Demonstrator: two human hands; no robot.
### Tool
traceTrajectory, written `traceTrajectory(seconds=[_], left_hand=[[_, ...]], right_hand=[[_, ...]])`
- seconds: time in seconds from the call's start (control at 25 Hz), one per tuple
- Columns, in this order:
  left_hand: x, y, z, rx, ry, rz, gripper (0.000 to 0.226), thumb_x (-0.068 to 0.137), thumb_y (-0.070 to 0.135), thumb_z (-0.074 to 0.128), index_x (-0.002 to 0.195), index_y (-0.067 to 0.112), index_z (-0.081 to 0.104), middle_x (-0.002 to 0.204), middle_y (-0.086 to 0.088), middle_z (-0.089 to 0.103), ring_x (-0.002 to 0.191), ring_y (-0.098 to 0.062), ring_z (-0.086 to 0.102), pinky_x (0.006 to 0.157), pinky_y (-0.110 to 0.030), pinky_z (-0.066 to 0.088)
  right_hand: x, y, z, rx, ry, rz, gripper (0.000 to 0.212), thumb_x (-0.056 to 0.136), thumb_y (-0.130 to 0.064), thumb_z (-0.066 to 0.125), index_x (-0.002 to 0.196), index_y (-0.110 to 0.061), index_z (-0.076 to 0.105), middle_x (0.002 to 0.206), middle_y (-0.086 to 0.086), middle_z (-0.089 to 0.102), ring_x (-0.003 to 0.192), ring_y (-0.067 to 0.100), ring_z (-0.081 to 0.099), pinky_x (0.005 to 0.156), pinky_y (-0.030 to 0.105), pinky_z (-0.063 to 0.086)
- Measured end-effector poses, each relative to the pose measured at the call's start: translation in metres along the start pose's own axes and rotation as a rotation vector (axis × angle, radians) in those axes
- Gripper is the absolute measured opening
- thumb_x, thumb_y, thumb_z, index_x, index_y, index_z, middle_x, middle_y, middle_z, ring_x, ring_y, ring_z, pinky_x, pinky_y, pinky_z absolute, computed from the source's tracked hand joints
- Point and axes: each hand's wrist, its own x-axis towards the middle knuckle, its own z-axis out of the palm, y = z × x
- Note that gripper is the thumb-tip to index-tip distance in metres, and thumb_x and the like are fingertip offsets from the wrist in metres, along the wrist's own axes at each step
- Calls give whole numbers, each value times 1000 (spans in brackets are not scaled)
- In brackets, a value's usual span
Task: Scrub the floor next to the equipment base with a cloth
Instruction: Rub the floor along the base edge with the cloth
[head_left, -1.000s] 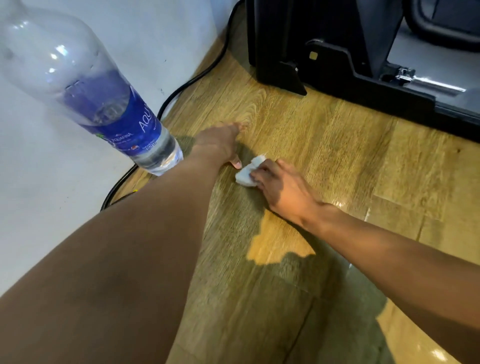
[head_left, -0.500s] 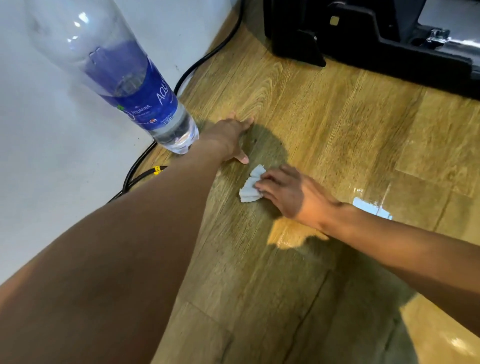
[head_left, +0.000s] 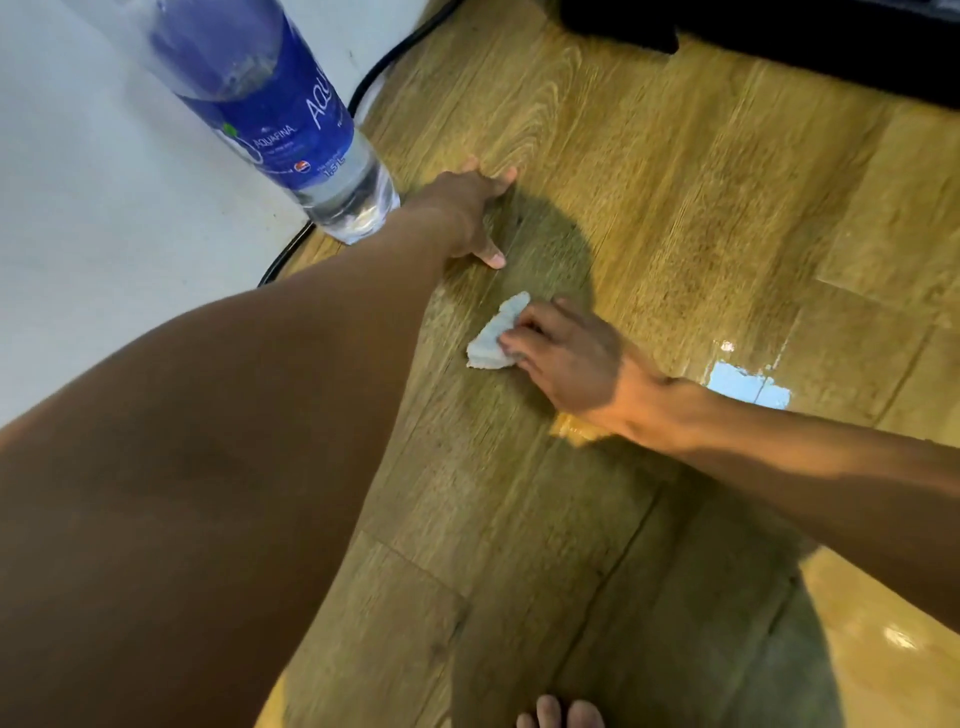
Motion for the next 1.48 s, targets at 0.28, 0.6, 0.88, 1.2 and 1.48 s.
traceTrajectory(seconds=[0.28,0.6,0.88,1.2,1.48], left_hand=[[-12,11,7,3,47,-56,102,74,36,80,152,32,15,145,-17,38,130,-36,40,99,-46,39],[-48,10,28,-6,15,35,103,73,46,77,152,29,14,155,-16,21,139,-37,26,110,-49,30],[-44,19,30,41,-14,64,116,69,37,82,151,37,0,159,-11,-8,144,-39,10,111,-57,26],[-35,28,25,127,-51,74,119,66,35,84,152,33,2,159,-16,0,142,-42,15,110,-53,30],[-34,33,25,161,-88,66,117,72,33,80,152,28,-5,158,-18,-3,142,-48,6,110,-60,25]], right_hand=[[-22,-19,1,11,-98,-192,25,93,-20,55,118,-17,59,114,5,56,103,21,51,85,32,48],[-57,-60,19,76,-221,-369,28,95,-15,49,122,-14,54,118,7,50,108,23,46,87,39,50],[-64,-42,16,44,-106,-202,27,87,-18,64,114,-16,60,108,7,57,100,22,54,76,34,54],[-54,16,-10,75,107,3,23,83,-13,71,106,-15,67,100,4,61,92,19,56,65,32,57],[-47,54,-26,30,37,-20,33,87,-8,64,119,-16,64,115,8,62,103,25,54,84,42,51]])
